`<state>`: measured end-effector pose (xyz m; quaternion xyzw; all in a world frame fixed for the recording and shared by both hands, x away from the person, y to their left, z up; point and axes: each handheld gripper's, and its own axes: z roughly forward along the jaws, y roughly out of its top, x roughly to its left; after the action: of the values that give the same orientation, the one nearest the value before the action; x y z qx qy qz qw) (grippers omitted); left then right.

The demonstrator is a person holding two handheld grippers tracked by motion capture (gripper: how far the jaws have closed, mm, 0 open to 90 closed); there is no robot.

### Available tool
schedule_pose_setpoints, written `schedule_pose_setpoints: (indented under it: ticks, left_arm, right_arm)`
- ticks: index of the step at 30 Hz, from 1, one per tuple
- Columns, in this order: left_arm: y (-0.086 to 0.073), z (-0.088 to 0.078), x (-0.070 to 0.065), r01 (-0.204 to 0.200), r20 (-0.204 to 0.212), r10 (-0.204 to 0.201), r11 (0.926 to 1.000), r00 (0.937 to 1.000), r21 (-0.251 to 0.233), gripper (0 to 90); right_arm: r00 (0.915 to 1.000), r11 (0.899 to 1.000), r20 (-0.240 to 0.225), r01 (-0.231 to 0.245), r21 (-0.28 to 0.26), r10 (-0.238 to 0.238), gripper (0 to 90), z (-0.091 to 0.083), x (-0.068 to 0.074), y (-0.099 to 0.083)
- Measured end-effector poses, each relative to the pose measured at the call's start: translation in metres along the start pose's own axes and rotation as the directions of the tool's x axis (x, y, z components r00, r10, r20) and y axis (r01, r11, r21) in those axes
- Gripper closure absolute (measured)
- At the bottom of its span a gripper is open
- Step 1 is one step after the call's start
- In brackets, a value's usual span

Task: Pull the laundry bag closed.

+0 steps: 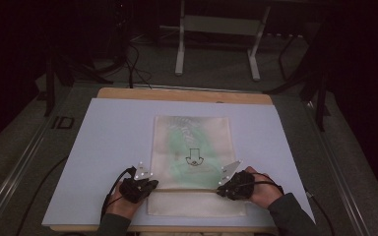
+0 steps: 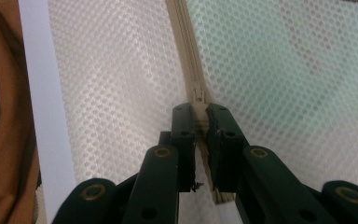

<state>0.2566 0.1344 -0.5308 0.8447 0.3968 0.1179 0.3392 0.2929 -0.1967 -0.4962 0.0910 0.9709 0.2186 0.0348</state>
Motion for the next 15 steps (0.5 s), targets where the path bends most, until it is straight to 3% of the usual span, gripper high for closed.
schedule_pose_setpoints:
  ticks: [15]
  left_arm:
    - [0.0, 0.0, 0.0, -0.009, -0.005, 0.009, 1.0, 1.0, 0.001, 89.5]
  right_arm:
    - [0.9993, 0.999, 0.008, -0.035, -0.013, 0.036, 82.3, -0.004, 0.0, -0.017]
